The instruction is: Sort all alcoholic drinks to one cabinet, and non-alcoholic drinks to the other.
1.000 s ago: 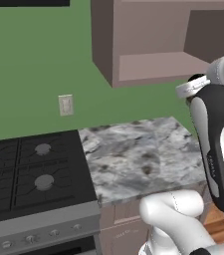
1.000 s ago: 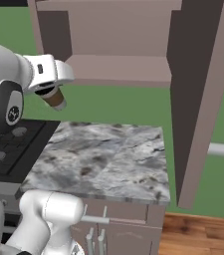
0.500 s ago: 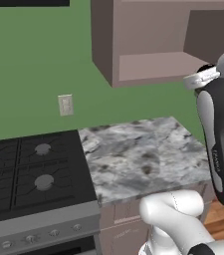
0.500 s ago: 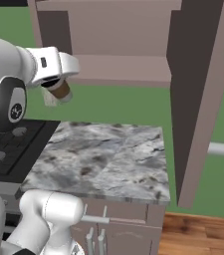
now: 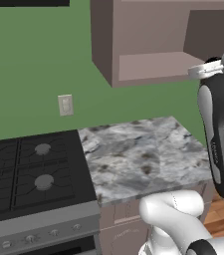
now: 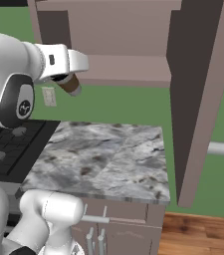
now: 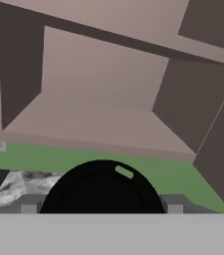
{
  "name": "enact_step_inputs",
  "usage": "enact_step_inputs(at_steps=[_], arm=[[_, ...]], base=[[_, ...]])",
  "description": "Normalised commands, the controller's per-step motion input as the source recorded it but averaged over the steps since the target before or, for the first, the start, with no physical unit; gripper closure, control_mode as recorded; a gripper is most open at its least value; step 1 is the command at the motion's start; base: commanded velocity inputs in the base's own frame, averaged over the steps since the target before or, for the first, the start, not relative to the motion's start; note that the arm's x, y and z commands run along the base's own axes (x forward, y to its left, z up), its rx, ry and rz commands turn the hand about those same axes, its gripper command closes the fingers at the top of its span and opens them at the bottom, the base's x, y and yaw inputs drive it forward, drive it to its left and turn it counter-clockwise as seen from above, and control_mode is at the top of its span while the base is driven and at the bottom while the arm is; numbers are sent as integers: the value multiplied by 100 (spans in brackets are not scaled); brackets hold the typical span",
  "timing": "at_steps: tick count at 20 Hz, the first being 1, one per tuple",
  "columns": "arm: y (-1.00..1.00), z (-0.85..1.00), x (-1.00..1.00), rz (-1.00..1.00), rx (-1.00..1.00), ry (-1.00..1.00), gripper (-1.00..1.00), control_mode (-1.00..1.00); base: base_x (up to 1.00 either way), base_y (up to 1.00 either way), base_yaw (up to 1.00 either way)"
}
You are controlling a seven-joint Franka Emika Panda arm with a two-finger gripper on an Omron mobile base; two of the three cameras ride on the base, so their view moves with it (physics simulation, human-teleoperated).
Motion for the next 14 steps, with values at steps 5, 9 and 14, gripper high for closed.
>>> enact_step_inputs(at_steps=[5,9,14], arm=[[-16,8,23,-7,9,-3,100,-100],[-19,1,27,-7,9,-2,100,-100],[-18,0,27,-7,8,-1,100,-100]], base=[[0,0,0],[0,0,0],[0,0,0]])
